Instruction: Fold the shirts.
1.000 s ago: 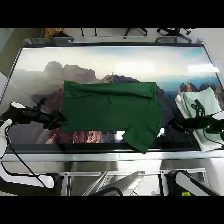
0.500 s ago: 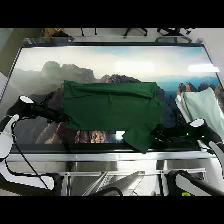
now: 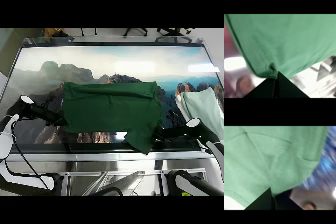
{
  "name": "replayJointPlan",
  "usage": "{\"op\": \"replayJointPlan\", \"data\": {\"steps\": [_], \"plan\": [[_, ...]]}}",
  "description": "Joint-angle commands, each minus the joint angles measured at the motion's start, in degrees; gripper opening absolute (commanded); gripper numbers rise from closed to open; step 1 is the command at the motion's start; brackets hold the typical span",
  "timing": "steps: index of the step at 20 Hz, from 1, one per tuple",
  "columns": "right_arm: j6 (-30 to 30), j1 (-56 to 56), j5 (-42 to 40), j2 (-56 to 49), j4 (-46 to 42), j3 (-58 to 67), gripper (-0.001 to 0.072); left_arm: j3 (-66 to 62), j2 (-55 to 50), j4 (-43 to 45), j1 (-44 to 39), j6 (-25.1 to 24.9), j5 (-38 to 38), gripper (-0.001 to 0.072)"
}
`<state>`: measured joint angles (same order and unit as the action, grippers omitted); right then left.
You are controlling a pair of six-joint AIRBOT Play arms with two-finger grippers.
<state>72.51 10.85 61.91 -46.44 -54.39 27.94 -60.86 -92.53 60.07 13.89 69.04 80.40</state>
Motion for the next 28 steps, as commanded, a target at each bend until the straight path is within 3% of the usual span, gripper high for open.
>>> {"op": "replayJointPlan", "data": {"steps": [1,6,10,14,18,25,26,27,28], "plan": [[10.6,-0.1,11.5,6.8,-11.8,-0.2,0.0018,3.6,2.7,8.4,0.0,4.2,5.4,0.0015],[12.5,-0.1,14.5,18.1,-13.1,-0.9,0.0018,12.7,10.4,10.8,0.0,4.6,5.0,0.0015],[4.9,-0.2,6.3,18.3,-12.1,9.6,0.0017,4.7,12.5,6.1,-0.2,5.6,5.8,0.0015],[-5.0,-0.2,-2.3,4.8,-4.6,20.8,0.0018,-9.4,8.7,3.8,-2.4,7.2,5.7,0.0015],[-14.7,-0.2,-9.6,-12.3,5.4,31.1,0.0018,-24.4,-1.4,3.8,-5.1,8.7,4.1,0.0015],[-24.6,-0.2,-16.7,-29.8,13.0,37.4,0.0024,-38.1,-19.0,3.0,-6.0,9.7,2.6,0.002],[-24.6,-0.2,-16.7,-30.8,13.0,37.6,0.0063,-39.7,-20.9,2.3,-6.1,9.7,2.7,0.0021],[-24.6,-0.1,-16.7,-30.9,12.5,37.7,0.0251,-41.6,-22.6,1.6,-6.4,9.7,3.7,0.0021],[-24.5,0.2,-16.2,-30.4,11.3,38.2,0.0399,-43.3,-23.8,1.2,-6.4,9.7,4.8,0.0089]]}}
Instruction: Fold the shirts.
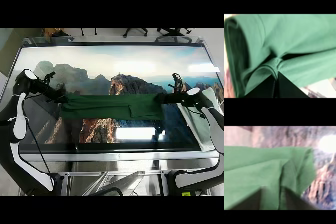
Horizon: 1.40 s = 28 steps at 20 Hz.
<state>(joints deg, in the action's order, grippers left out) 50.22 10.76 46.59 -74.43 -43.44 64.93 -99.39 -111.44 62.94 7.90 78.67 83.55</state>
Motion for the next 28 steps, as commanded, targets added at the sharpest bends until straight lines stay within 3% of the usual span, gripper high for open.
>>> {"op": "replayJointPlan", "data": {"steps": [1,2,3,4,9,16,18,19,21,22,24,28], "plan": [[-2.2,0.6,0.0,-1.6,-1.3,1.7,0.0451,-6.5,-5.6,-1.6,-0.9,0.1,2.6,0.0508],[-1.7,1.3,0.7,-0.8,-3.4,2.0,0.0532,-8.0,-5.8,-1.6,-0.8,0.3,2.8,0.0691],[0.0,2.3,1.5,-0.2,-4.9,2.0,0.0615,-9.4,-5.8,-1.5,-0.8,0.3,3.1,0.069],[1.9,3.8,3.3,0.0,-5.4,2.0,0.0651,-10.9,-5.8,-1.5,-0.8,0.3,3.6,0.069],[5.5,7.7,13.7,-4.1,-4.2,2.0,0.065,-17.5,-5.8,-1.2,2.6,3.5,8.6,0.0689],[1.3,6.9,15.1,-8.7,6.2,1.9,0.0638,-17.6,-5.8,-1.7,5.7,6.4,16.0,0.0689],[-0.3,5.6,14.4,-9.5,6.2,2.0,0.0421,-17.6,-5.8,-1.7,4.1,6.4,15.7,0.0689],[-0.6,4.6,13.6,-9.8,6.2,2.0,0.0389,-17.6,-5.8,-1.7,3.1,6.4,15.2,0.0689],[-2.3,3.1,13.8,-9.7,6.2,2.6,0.008,-17.6,-5.8,-4.3,0.8,5.7,14.3,0.0687],[-2.3,2.6,14.4,-9.2,6.1,3.4,0.0056,-17.6,-5.8,-6.6,-0.3,5.5,13.6,0.0608],[-1.8,2.7,15.1,-6.4,5.8,4.9,0.0019,-17.7,-5.8,-12.5,-2.8,4.0,13.4,0.003],[4.4,2.7,18.9,1.6,-3.7,10.5,0.0018,-17.6,-5.9,-17.7,-10.4,2.6,9.2,0.0016]]}}
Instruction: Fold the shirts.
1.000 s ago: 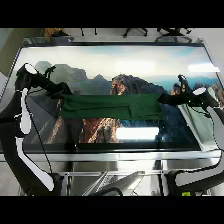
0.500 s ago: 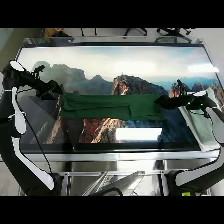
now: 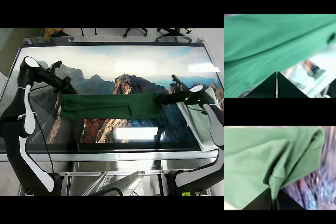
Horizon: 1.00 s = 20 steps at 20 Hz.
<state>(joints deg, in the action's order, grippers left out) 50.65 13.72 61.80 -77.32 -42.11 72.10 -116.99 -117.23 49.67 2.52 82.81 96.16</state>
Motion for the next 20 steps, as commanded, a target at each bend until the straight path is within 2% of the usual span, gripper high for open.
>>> {"op": "replayJointPlan", "data": {"steps": [1,8,10,15,17,20], "plan": [[5.3,-0.2,6.3,6.3,-6.8,5.0,0.0018,0.8,0.0,-4.5,-7.9,-2.0,-6.6,0.0016],[8.5,-0.1,20.4,14.6,-7.2,17.6,0.0018,13.7,-0.6,-4.2,-32.8,-3.9,-42.7,0.0017],[9.7,-0.1,22.1,15.5,-7.2,21.0,0.0018,12.9,-3.0,-4.2,-37.7,-3.9,-47.3,0.0017],[11.2,-0.2,24.3,16.6,-7.2,23.2,0.0018,1.7,-11.3,-4.3,-42.2,-3.1,-41.0,0.0016],[12.2,-0.2,24.7,16.2,-7.2,23.1,0.0018,-1.4,-10.1,-4.5,-40.7,-2.6,-37.2,0.0016],[14.1,-0.7,24.7,14.9,-6.1,22.9,0.0018,0.3,-1.8,-4.5,-34.8,-3.7,-29.0,0.0014]]}}
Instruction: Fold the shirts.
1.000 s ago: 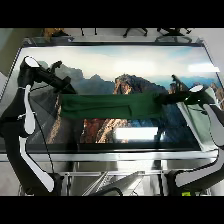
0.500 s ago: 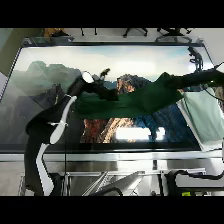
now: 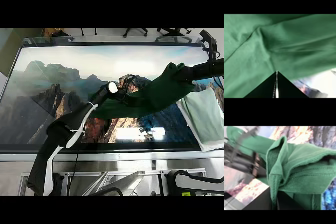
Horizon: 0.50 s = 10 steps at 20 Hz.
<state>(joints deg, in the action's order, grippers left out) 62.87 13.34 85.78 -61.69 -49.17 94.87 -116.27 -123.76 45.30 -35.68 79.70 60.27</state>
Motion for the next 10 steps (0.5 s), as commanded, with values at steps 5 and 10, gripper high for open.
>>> {"op": "replayJointPlan", "data": {"steps": [5,10], "plan": [[3.0,-11.8,-5.0,-4.4,6.5,-0.7,0.0018,1.5,23.3,-0.5,17.0,-3.9,18.3,0.0014],[4.6,-35.6,-28.0,-14.0,8.7,-0.8,0.0018,1.5,36.7,-0.4,25.6,-5.0,21.0,0.0014]]}}
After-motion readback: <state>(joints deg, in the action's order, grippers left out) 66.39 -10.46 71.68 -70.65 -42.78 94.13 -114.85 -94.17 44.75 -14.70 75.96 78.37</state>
